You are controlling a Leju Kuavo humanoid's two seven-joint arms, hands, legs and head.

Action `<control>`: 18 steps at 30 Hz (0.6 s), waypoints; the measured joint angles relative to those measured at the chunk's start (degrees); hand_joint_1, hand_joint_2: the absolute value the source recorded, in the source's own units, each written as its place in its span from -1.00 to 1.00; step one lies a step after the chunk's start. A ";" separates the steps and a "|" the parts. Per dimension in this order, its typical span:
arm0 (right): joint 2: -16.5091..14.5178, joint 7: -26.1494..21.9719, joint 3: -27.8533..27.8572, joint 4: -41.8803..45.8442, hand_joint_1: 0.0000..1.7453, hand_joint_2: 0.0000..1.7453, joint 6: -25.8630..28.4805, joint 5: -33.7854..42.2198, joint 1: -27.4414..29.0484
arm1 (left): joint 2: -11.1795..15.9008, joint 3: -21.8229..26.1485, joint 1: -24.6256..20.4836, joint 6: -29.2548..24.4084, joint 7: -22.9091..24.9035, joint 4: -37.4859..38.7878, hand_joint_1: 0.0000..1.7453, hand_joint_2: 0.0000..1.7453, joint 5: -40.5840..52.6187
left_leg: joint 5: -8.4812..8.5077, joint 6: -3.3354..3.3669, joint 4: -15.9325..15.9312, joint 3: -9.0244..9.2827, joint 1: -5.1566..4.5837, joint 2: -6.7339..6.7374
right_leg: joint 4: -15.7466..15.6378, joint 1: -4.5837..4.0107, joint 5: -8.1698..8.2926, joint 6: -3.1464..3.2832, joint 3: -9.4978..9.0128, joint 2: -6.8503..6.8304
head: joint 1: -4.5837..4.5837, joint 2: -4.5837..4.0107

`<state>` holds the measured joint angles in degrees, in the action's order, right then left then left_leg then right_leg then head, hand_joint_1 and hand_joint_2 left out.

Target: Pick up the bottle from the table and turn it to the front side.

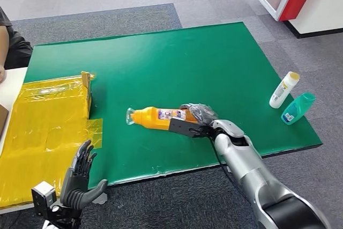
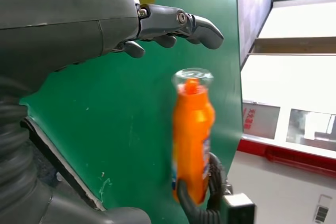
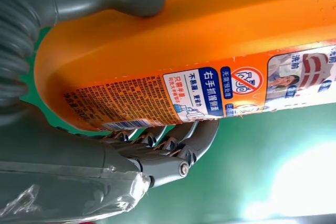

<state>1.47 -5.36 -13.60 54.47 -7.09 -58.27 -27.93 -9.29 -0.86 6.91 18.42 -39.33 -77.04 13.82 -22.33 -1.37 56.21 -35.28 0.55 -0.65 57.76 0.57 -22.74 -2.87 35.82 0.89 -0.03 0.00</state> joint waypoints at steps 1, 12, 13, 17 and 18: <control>-0.13 -0.69 0.00 2.57 1.00 1.00 0.77 2.18 1.43 | -0.03 0.01 0.11 -0.10 0.28 -0.45 -1.00 1.00 0.01 | -0.01 0.00 0.00 -0.01 0.00 0.00 | 0.00 0.00 -0.01 0.01 0.01 0.00 | 0.01 0.00; -4.05 -5.73 1.48 21.84 1.00 1.00 3.26 15.65 11.84 | -1.85 0.45 0.52 -0.01 4.55 -6.17 -1.00 1.00 -1.84 | -0.04 -0.02 0.00 -0.04 0.00 0.00 | 0.00 0.00 -0.05 0.04 0.04 0.00 | 0.01 0.00; -4.75 -6.12 1.87 23.28 1.00 1.00 2.89 17.41 12.65 | -2.19 0.52 0.50 0.03 5.36 -6.90 -1.00 1.00 -2.13 | -0.04 -0.02 0.00 -0.04 0.00 0.00 | -0.01 0.00 -0.05 0.04 0.04 0.00 | 0.01 0.00; -7.42 -7.96 3.44 26.97 1.00 1.00 0.69 23.42 15.40 | -3.13 0.96 -0.16 -0.05 9.18 -8.83 -1.00 1.00 -3.01 | -0.03 -0.02 0.00 -0.04 0.00 0.00 | 0.00 -0.01 -0.05 0.05 0.05 0.00 | 0.02 0.00; -7.99 -8.54 3.59 27.36 1.00 1.00 0.41 24.00 15.95 | -3.27 1.03 -0.51 -0.12 10.22 -9.13 -1.00 1.00 -3.16 | -0.03 -0.03 0.00 -0.04 0.00 0.00 | 0.00 -0.01 -0.05 0.05 0.05 0.00 | 0.01 0.00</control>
<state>-6.52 -13.90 -10.01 81.82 -6.68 -34.27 -11.98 -12.57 0.17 6.40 18.30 -29.11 -86.17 10.66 -22.36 -1.40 56.21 -35.32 0.55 -0.65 57.75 0.55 -22.79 -2.82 35.87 0.90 -0.02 0.00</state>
